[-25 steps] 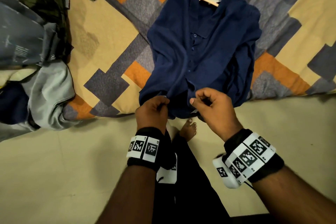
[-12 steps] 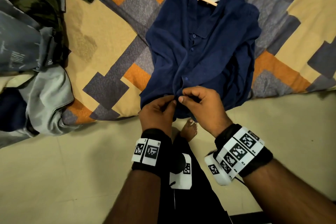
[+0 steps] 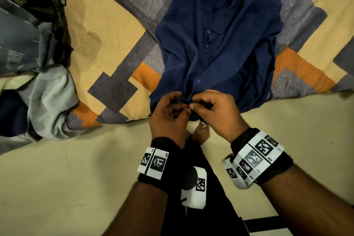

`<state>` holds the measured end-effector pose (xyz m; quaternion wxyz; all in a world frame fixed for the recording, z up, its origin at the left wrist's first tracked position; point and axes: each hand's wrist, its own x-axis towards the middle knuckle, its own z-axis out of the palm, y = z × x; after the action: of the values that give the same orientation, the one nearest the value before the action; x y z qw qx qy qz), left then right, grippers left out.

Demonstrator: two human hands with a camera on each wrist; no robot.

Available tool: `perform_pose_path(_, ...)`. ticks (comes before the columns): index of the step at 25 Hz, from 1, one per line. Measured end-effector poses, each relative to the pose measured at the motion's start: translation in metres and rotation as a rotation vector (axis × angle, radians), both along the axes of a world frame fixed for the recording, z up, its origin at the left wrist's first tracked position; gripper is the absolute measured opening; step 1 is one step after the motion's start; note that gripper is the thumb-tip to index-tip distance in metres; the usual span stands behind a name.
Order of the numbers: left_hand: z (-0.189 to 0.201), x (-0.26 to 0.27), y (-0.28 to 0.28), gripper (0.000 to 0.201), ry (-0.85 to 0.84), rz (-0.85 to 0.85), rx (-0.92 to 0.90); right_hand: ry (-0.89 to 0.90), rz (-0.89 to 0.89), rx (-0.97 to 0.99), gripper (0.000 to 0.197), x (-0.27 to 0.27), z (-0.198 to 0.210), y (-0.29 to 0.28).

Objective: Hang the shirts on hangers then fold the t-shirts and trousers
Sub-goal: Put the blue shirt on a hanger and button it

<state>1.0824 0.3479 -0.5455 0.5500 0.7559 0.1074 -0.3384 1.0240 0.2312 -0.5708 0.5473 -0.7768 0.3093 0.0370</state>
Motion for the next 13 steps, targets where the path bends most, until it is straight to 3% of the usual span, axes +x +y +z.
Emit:
perform_pose_path(6, -0.0023, -0.0018, 0.0017, 0.031, 0.016, 0.011, 0.028, 0.213, -0.034, 0.261, 0.017, -0.0062, 0.0009, -0.0012)
perform_pose_path(10, -0.0035, -0.0023, 0.0007, 0.041, -0.014, -0.051, 0.089, 0.245, -0.111, 0.437, 0.017, -0.0087, 0.005, -0.0039)
perform_pose_path(13, -0.0047, -0.002, -0.0007, 0.036, 0.035, -0.047, 0.084, 0.25, -0.156, 0.524, 0.007, -0.0102, 0.009, -0.005)
